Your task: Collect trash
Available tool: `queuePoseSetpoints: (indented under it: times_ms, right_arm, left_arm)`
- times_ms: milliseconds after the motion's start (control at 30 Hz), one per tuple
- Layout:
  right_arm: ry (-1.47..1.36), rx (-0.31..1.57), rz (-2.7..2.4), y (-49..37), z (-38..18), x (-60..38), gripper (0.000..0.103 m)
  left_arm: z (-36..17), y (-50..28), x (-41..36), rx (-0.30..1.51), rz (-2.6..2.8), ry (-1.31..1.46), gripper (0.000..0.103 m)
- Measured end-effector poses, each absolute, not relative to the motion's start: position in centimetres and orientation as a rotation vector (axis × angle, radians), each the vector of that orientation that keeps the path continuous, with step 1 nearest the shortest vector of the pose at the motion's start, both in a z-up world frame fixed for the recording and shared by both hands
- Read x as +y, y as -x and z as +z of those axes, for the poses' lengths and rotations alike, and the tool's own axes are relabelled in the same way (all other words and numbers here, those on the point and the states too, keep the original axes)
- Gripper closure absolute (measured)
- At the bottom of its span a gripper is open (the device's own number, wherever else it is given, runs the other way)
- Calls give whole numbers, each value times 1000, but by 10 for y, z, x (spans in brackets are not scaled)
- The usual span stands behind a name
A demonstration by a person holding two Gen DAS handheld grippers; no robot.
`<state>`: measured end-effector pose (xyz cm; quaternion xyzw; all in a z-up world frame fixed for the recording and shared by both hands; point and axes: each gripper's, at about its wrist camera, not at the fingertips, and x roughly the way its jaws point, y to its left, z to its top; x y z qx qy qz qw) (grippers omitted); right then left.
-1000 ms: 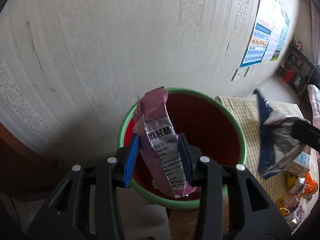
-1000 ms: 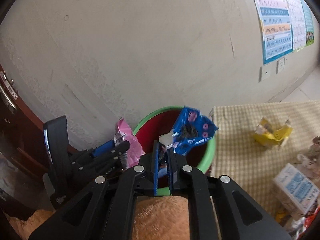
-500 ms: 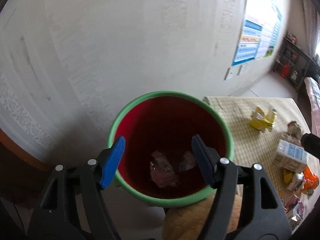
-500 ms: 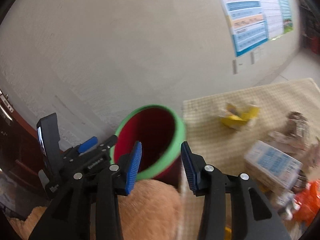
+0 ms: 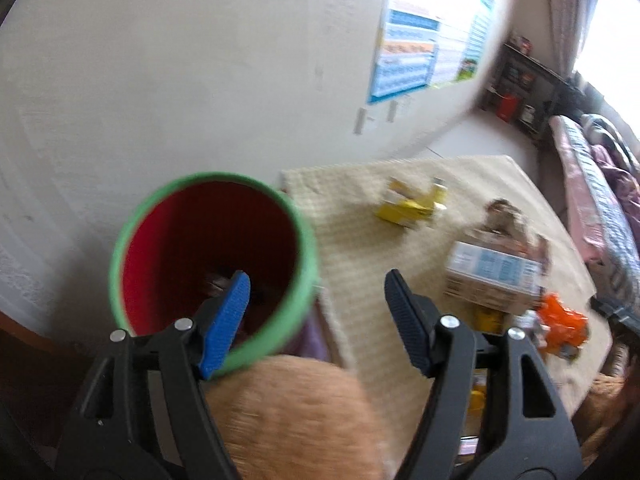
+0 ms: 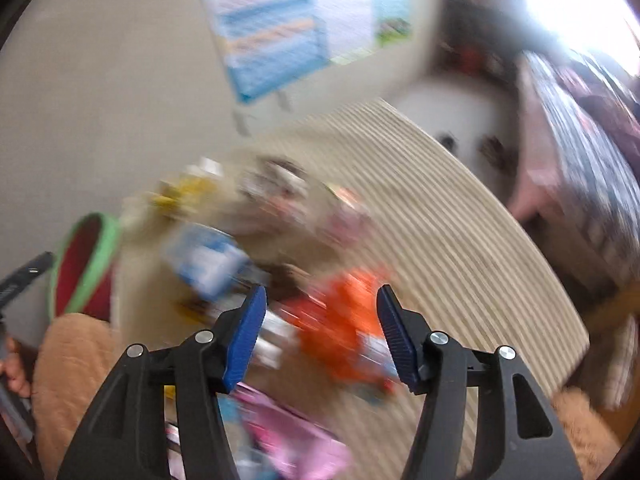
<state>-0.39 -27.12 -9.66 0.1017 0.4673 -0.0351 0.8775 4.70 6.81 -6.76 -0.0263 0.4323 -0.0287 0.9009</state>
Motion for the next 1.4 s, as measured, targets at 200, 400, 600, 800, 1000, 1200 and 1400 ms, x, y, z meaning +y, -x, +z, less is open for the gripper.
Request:
queuePoseSetpoints:
  times_ms: [200,400,600,800,1000,1200,1400]
  right_arm:
    - [-424,1060,-78,11,-130,-307,43]
    - [-475,1056,-39,14,-126,-307,42]
    - [-510,1042,-25,16,-124,-308,41]
    - [-541,1033,-29,20,-123,-315,41]
    - [-541,1035,-33,20,-123,-315,41]
    - [-546,1046,-39,20,-125,-314,41]
    - [-548,1053,-49,21,-128,-315,41]
  left_arm:
    - [-81,-59,10,961,-158,68,26]
    - [-105,-86,-28,1088,-220,213,24]
    - [-125,-109,-45,1183,-239,419,19]
    - [-144,-117,-63,1272,-228,476,19]
    - [-156,-123,-67,1323,-240,545,33]
    - [-148,-124,-59,1295,-270,556,83]
    - [-130,-124,-40,1267,-259,461,103]
